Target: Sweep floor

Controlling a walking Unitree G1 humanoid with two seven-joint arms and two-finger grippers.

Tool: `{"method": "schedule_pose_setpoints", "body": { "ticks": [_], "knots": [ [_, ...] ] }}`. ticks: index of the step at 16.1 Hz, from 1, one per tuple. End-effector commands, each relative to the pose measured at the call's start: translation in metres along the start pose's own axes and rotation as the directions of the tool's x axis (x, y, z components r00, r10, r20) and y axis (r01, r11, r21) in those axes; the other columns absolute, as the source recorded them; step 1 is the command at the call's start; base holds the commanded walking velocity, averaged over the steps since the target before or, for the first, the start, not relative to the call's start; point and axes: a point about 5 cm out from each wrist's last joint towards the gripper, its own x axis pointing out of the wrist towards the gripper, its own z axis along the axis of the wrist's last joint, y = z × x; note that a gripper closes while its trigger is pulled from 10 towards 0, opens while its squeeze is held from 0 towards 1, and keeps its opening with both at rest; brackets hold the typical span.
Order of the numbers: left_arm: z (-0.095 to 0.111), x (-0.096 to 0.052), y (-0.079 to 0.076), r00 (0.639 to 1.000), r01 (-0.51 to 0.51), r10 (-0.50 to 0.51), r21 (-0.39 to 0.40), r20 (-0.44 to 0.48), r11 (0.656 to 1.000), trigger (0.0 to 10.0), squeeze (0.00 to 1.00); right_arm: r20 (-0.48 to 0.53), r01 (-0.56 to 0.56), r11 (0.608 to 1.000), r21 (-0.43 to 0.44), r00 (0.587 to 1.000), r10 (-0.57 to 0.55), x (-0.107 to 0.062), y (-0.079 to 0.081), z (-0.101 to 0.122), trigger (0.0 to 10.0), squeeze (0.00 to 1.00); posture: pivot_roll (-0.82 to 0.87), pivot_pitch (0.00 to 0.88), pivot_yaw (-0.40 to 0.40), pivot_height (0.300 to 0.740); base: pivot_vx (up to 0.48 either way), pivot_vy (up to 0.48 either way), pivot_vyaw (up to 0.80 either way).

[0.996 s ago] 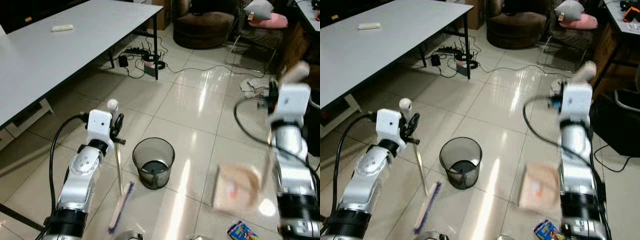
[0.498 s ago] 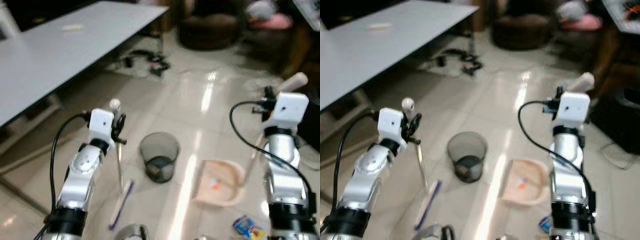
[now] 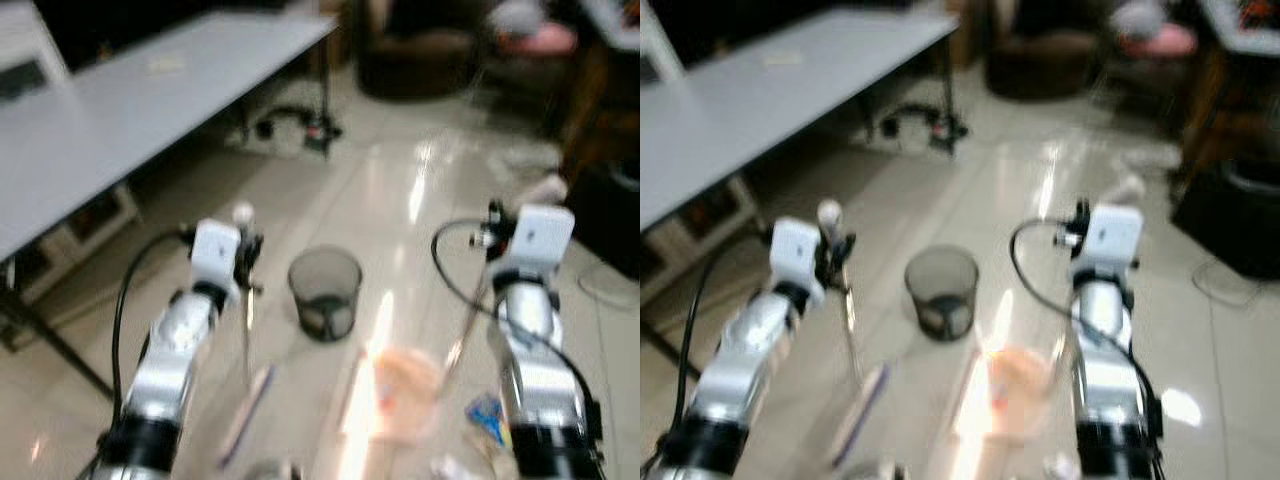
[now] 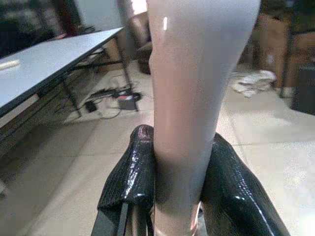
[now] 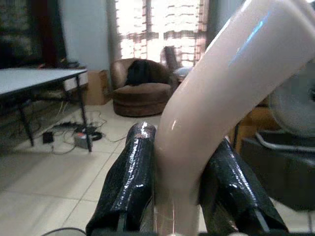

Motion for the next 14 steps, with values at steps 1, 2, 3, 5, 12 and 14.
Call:
{"method": "schedule_pose_setpoints", "body": {
  "ticks": [1, 2, 3, 5, 12, 14],
  "knots": [
    [0.014, 0.007, 0.005, 0.999, -0.003, 0.001, 0.039, 0.046, 0.999, 10.0, 0.00, 0.041, -0.015, 1.000, 0.018, 0.999, 0.015, 0.005, 0.007, 0.012, 10.0, 0.00, -0.02, 0.000, 0.063, 0.740, 0.000, 0.000, 0.00],
    [0.015, 0.008, 0.004, 0.999, -0.002, 0.000, 0.040, 0.048, 0.999, 10.0, 0.00, 0.036, -0.034, 0.999, 0.015, 0.999, 0.034, 0.005, 0.010, 0.013, 10.0, 0.00, -0.02, 0.000, 0.061, 0.740, 0.000, -0.255, 0.00],
    [0.015, 0.008, 0.002, 0.999, 0.001, -0.003, 0.039, 0.047, 0.999, 10.0, 0.00, 0.035, -0.038, 0.999, 0.014, 0.999, 0.037, 0.004, 0.011, 0.013, 10.0, 0.00, -0.02, 0.000, 0.058, 0.740, 0.000, -0.292, 0.00],
    [0.017, 0.009, 0.001, 0.998, 0.001, -0.003, 0.044, 0.055, 0.999, 10.0, 0.00, 0.028, -0.074, 0.997, 0.036, 0.997, 0.073, 0.004, 0.018, 0.013, 10.0, 0.00, -0.02, 0.000, 0.054, 0.740, 0.000, -0.399, 0.00],
    [0.017, 0.010, 0.004, 0.998, -0.017, 0.014, 0.053, 0.060, 0.998, 10.0, 0.00, 0.034, -0.088, 0.996, -0.010, 0.995, 0.089, 0.007, 0.017, 0.015, 10.0, 0.00, -0.02, 0.000, 0.052, 0.740, 0.000, -0.406, 0.00],
    [0.018, 0.011, 0.004, 0.998, -0.018, 0.014, 0.057, 0.061, 0.998, 10.0, 0.00, 0.033, -0.083, 0.996, 0.009, 0.996, 0.083, 0.007, 0.016, 0.015, 10.0, 0.00, -0.02, 0.000, 0.051, 0.740, 0.000, -0.411, 0.00]
  ]
}}
